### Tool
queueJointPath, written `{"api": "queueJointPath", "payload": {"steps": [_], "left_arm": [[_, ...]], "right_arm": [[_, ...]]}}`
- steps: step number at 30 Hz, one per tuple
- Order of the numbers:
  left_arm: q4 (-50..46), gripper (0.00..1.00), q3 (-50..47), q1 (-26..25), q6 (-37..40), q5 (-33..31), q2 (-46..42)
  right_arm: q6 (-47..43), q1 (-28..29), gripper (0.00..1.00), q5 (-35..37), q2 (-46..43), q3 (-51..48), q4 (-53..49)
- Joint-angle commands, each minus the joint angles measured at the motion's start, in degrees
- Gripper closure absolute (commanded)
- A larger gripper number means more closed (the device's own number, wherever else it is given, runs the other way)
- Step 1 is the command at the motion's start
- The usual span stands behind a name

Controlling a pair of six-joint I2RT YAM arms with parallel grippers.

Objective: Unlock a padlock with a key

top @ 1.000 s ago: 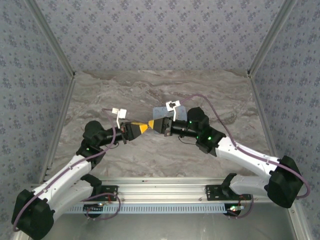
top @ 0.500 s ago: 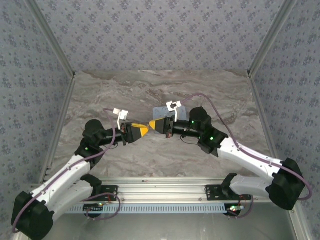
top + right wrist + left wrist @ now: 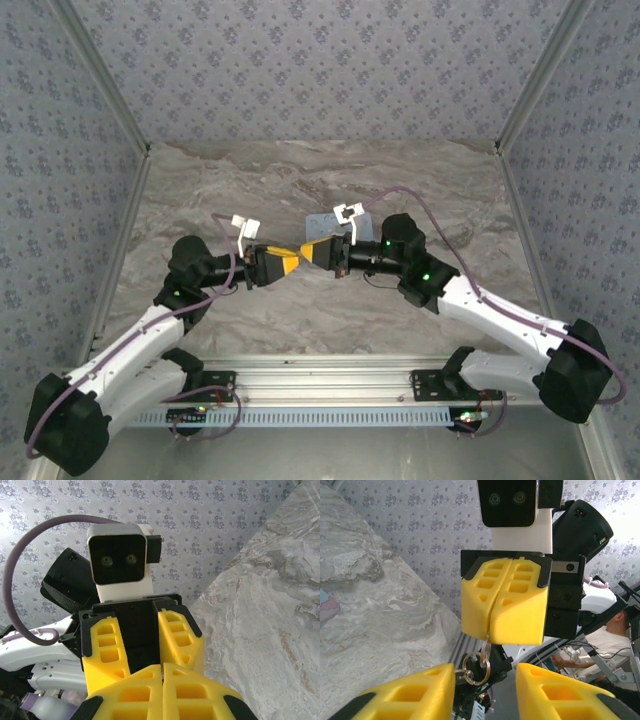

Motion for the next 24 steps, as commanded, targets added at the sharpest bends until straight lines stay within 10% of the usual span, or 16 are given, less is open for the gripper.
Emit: {"api": "queueJointPath", "payload": {"steps": [1, 24], "left_arm": [[3.32, 0.67, 3.06, 0.25, -0.13, 1.21, 0.38], [0.78, 0.72, 1.93, 0.26, 1.73, 0.86, 0.43]], "right_arm": [[-0.86, 0.03, 1.00, -1.78, 0.46, 0.70, 0.00], [-0.51, 0.39, 1.00, -0.84, 0.95, 1.16, 0.68]]}}
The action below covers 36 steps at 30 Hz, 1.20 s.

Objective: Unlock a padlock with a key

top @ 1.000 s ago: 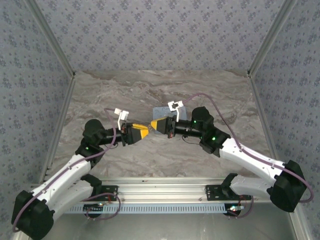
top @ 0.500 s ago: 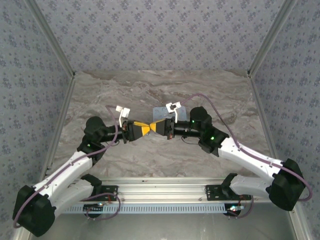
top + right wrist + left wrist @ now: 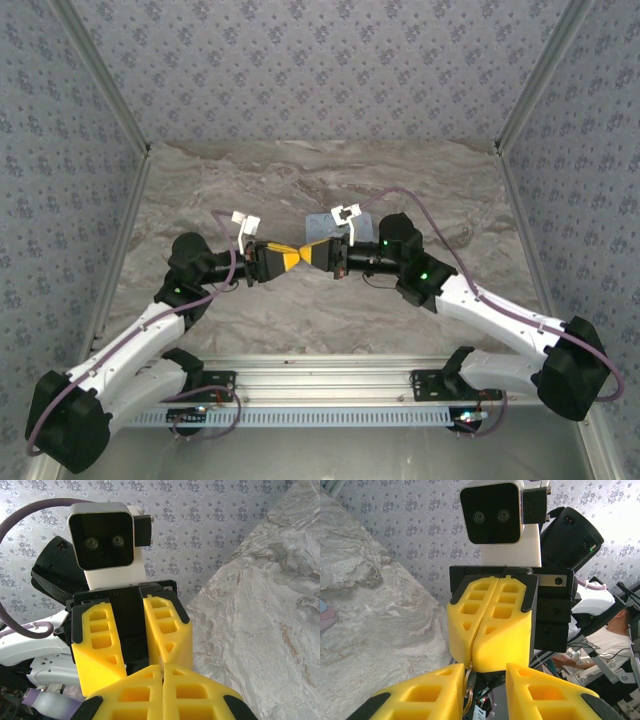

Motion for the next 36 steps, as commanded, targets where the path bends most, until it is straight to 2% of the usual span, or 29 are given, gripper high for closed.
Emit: {"api": "queueJointPath", "payload": {"steps": [1, 9, 31, 33, 36], "left_arm": [[0.19, 0.73, 0.45, 0.28, 1.36, 0.89, -0.42], [-0.30, 0.79, 0.09, 0.25, 1.89, 0.78, -0.33], [-1.44, 0.82, -0.69, 0.23, 2.64, -0.01, -0.17], [-1.44, 0.86, -0.63, 0.15, 2.68, -0.04, -0.16], [-1.44, 0.98, -0.36, 0.19, 2.71, -0.02, -0.07]], "right_arm": [[-0.53, 0.32, 1.00, 0.06, 0.12, 1.20, 0.88], [-0.32, 0.67, 1.00, 0.32, 0.25, 1.40, 1.14], [-0.52, 0.63, 1.00, 2.26, -0.85, 0.85, 0.86], [-0.37, 0.65, 1.00, 2.17, -0.84, 0.97, 0.79], [-0.36, 0.72, 1.00, 1.91, -0.63, 1.10, 0.70]]}}
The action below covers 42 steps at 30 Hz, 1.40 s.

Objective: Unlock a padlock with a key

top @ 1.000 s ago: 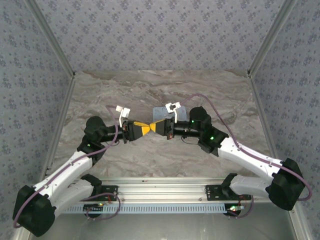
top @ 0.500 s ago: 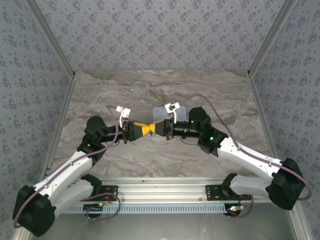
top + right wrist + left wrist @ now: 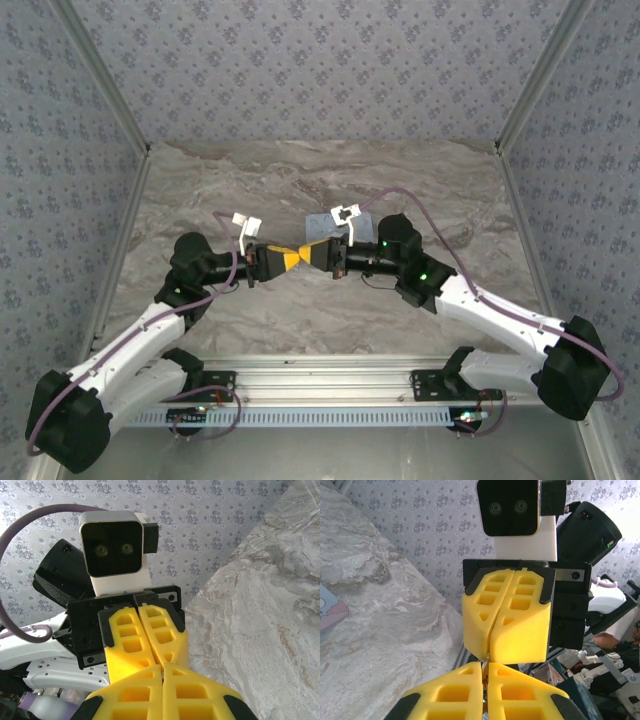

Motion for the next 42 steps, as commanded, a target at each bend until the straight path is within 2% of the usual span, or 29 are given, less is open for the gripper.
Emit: {"api": "queueJointPath", "payload": {"steps": [1, 8, 9, 13, 16, 19, 22, 25, 30, 35, 42], "left_arm": [[0.79, 1.00, 0.11, 0.01, 0.85, 0.51, -0.11], [-0.74, 1.00, 0.44, 0.01, 2.67, 0.42, -0.93], [-2.46, 1.00, 0.76, 0.02, 4.10, 0.19, -1.43], [-13.76, 1.00, 1.82, 0.25, 10.78, -3.40, -4.00], [-17.62, 1.00, 0.63, 0.71, 12.56, -6.14, -5.30], [-19.91, 1.00, -1.23, 0.97, 13.49, -9.09, -6.50], [-24.16, 1.00, -2.07, 1.02, 15.51, -12.00, -7.17], [-28.22, 1.00, -2.43, 1.02, 17.29, -14.51, -7.41], [-29.49, 1.00, -4.56, 0.94, 18.01, -15.82, -8.31], [-28.46, 1.00, -7.34, 1.01, 17.88, -17.16, -8.49], [-28.32, 1.00, -8.60, 0.98, 19.27, -18.04, -7.33]], "right_arm": [[-0.38, 0.09, 1.00, 0.44, -0.68, 1.14, 0.62], [-0.64, 0.13, 1.00, 0.68, -0.16, 1.61, -0.94], [-0.73, 0.17, 0.96, 1.32, -0.30, 1.73, -1.84], [-2.32, -0.71, 0.51, 6.58, -2.20, 2.58, -9.84], [-3.00, -1.58, 0.39, 14.49, -4.50, 3.07, -19.12], [-3.85, -1.76, 0.38, 22.60, -4.36, 3.41, -28.78], [-2.60, -0.76, 0.38, 30.51, -1.38, 1.85, -33.55], [-1.08, 0.78, 0.39, 36.94, 4.24, 1.45, -35.25], [2.36, 2.03, 0.42, 44.82, 14.22, 4.50, -37.11], [2.90, 1.94, 0.45, 48.95, 21.21, 6.99, -36.09], [1.21, 1.40, 0.47, 47.78, 29.44, 9.86, -32.75]]}}
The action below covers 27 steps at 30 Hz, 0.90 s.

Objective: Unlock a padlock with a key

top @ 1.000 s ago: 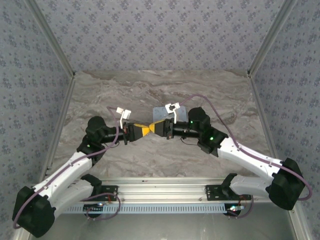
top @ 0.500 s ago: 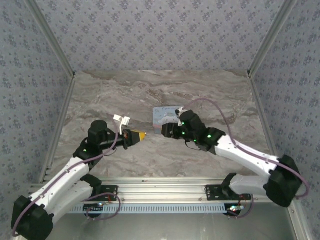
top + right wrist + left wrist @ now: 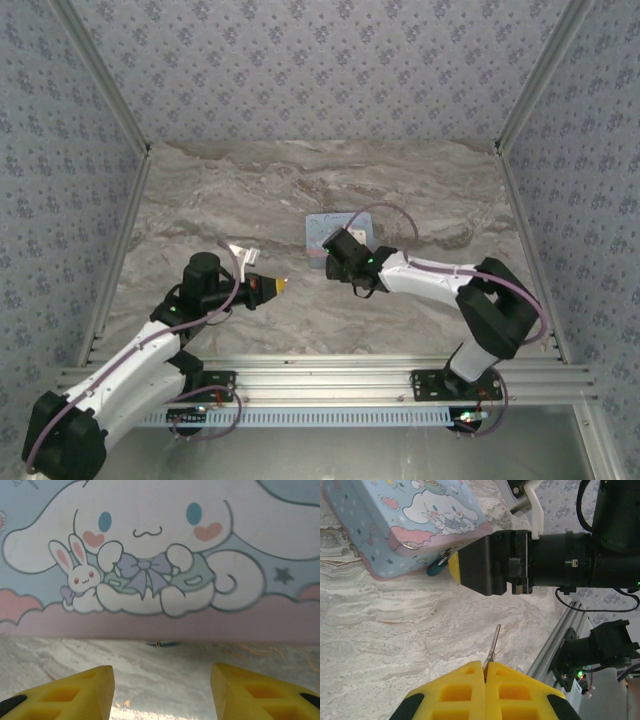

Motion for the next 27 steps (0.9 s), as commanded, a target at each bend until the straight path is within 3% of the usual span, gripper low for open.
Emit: {"api": "queueJointPath", "payload": {"steps": [1, 13, 27], "left_arm": [[-0.31, 1.00, 0.16, 0.26, 2.34, -0.53, 0.40], [-0.22, 1.00, -1.17, 0.30, 3.43, -0.55, 1.01], [5.36, 1.00, -3.32, 0.20, 4.42, 0.87, -0.19]], "right_arm": [[-0.30, -0.32, 0.47, 1.83, 3.53, 2.49, 0.91], [0.66, -0.81, 0.56, 2.76, 9.80, 5.96, 0.93], [-1.67, -1.79, 0.89, 1.78, 6.90, 6.40, 0.03]]}}
